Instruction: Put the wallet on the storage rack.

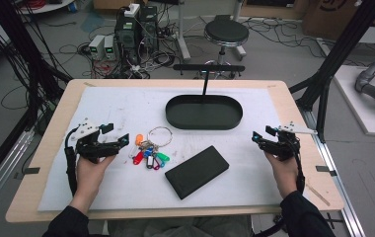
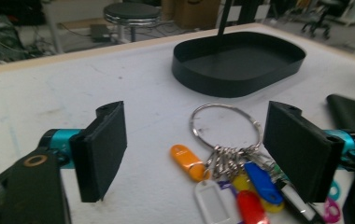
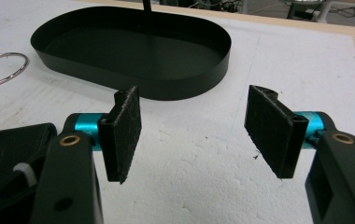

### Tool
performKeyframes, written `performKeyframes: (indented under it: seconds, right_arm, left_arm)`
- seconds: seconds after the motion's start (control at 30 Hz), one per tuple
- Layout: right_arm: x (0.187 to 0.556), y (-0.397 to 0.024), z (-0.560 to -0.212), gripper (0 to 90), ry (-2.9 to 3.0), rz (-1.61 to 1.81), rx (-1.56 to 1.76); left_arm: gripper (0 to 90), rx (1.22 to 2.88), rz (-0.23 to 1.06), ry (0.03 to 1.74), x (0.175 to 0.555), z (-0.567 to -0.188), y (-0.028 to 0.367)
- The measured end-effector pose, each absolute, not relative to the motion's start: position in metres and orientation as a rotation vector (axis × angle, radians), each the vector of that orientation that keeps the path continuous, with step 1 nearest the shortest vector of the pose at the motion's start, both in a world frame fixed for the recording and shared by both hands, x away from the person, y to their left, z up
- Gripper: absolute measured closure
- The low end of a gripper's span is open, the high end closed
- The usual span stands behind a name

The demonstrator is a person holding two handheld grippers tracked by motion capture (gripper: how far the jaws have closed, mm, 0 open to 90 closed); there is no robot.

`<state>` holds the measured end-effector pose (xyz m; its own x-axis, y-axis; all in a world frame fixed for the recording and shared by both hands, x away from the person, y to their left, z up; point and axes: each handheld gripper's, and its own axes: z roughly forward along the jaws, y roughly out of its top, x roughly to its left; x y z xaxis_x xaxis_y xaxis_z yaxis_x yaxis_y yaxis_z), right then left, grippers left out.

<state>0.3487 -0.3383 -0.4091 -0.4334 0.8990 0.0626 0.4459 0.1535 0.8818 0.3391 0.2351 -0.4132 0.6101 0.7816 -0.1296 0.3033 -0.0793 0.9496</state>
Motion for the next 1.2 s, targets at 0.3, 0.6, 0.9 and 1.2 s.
performKeyframes:
  seconds: [0.3, 0.6, 0.9, 1.2]
  right_arm:
    - [0.347, -0.344, -0.409, 34.6, 1.948, 1.217, 1.253]
    - [0.345, -0.347, -0.410, 34.1, 1.957, 1.181, 1.244]
    - [0.344, -0.350, -0.411, 34.2, 1.956, 1.172, 1.251]
    - [0.345, -0.349, -0.411, 34.2, 1.963, 1.162, 1.247]
  left_arm:
    - [21.4, 1.699, 0.539, 0.863, 0.349, -0.409, 0.216]
    - [23.0, 1.749, 0.529, 0.840, 0.367, -0.410, 0.191]
    - [40.9, 1.823, 0.476, 0.866, 0.379, -0.407, 0.173]
    - [48.5, 1.839, 0.439, 0.893, 0.404, -0.412, 0.159]
